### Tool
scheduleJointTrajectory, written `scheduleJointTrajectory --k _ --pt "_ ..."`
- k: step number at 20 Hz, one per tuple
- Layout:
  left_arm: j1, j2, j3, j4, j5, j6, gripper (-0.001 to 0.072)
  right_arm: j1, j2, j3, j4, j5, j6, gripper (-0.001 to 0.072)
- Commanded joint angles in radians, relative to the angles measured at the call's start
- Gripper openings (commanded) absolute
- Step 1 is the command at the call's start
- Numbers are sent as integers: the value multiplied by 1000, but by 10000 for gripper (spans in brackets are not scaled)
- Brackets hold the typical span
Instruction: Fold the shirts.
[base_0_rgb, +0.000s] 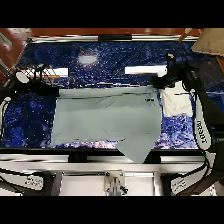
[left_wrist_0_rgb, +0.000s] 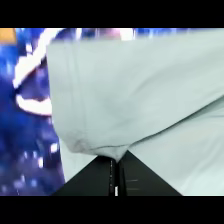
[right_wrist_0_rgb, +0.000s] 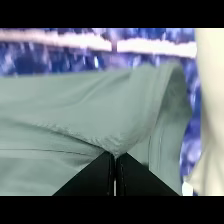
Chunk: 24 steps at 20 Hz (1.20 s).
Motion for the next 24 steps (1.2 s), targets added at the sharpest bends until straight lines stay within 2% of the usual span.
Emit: scheduleJointTrajectory --k 1,5,10,13,18,19,20,21,22,23,24 --pt "1 -17 8 29 -181 1 36 7 -31 0 -2 -189 40 76" --pt "2 -35 8 30 -243 1 36 10 -77 0 -9 -245 71 76" --pt "10 -18 38 19 -277 2 36 10 -2 0 -53 -248 71 76" --pt "21 -25 39 19 -326 0 36 10 7 0 -86 -319 70 76" --pt "19 -38 -15 19 -332 -40 36 11 -63 0 -25 -328 95 77" --pt "19 -40 -26 19 -327 -62 36 11 -69 0 -2 -330 98 106" --pt "19 -42 -31 19 -328 -84 39 11 -69 0 15 -340 95 238" --pt "19 -42 -31 19 -337 -109 108 11 -63 0 21 -356 90 416" --pt "21 -40 -28 19 -360 -125 350 11 -51 0 18 -379 77 455" --pt "26 -39 -20 22 -403 -130 601 8 -32 0 2 -399 58 461" --pt "37 -34 -14 23 -448 -131 627 2 -5 0 -39 -437 39 461"
